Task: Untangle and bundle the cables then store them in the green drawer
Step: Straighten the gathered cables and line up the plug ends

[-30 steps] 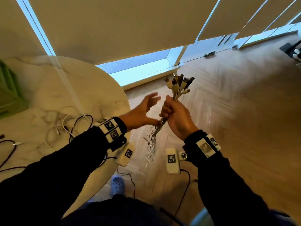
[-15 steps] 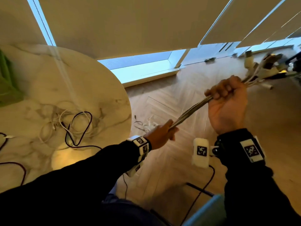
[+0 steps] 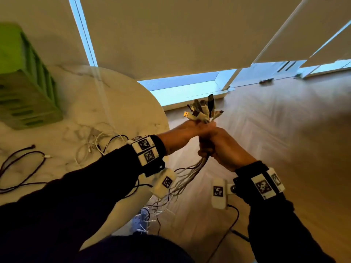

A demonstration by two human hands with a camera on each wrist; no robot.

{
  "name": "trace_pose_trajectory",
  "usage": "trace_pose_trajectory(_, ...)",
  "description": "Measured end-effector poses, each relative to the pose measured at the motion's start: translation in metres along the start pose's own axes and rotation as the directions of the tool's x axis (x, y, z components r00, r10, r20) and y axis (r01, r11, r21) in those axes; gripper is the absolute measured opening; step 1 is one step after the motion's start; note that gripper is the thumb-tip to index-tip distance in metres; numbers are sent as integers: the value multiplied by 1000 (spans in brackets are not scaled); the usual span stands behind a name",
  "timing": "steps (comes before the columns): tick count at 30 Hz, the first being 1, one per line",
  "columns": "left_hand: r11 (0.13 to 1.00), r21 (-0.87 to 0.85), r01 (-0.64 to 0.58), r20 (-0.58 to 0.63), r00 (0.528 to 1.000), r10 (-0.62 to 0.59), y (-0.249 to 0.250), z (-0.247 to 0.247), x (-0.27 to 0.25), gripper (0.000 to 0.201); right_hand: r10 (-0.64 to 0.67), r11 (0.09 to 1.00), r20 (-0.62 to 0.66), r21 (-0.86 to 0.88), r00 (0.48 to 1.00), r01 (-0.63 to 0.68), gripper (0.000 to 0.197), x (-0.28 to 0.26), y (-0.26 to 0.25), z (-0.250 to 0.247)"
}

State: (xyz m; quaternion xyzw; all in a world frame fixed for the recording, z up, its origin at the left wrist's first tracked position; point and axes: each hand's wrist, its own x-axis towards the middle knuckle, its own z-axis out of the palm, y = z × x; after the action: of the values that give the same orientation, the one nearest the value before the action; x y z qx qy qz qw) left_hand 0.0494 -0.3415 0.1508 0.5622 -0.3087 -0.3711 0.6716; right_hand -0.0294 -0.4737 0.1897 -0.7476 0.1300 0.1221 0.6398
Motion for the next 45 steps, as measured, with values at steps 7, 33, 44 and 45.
trace_pose_trajectory(7,902,425,-76,-229,955,189,27,-26,-37,32,-90,990,128,118,988,75,26,15,2,47)
trace_pose_trajectory(33,969,-52,-243,-891,450,65,47,-159,-206,35,362,144,515,-854,777,499,63,79,102,217)
trace_pose_trajectory(44,939,-165,-303,-933,356,-49,21,-189,-246,34,230,517,399,-823,888,236,60,170,76,210)
trace_pose_trajectory(45,939,-171,-298,-931,360,-56,17,-191,-248,35,268,423,348,-880,898,215,56,182,77,207)
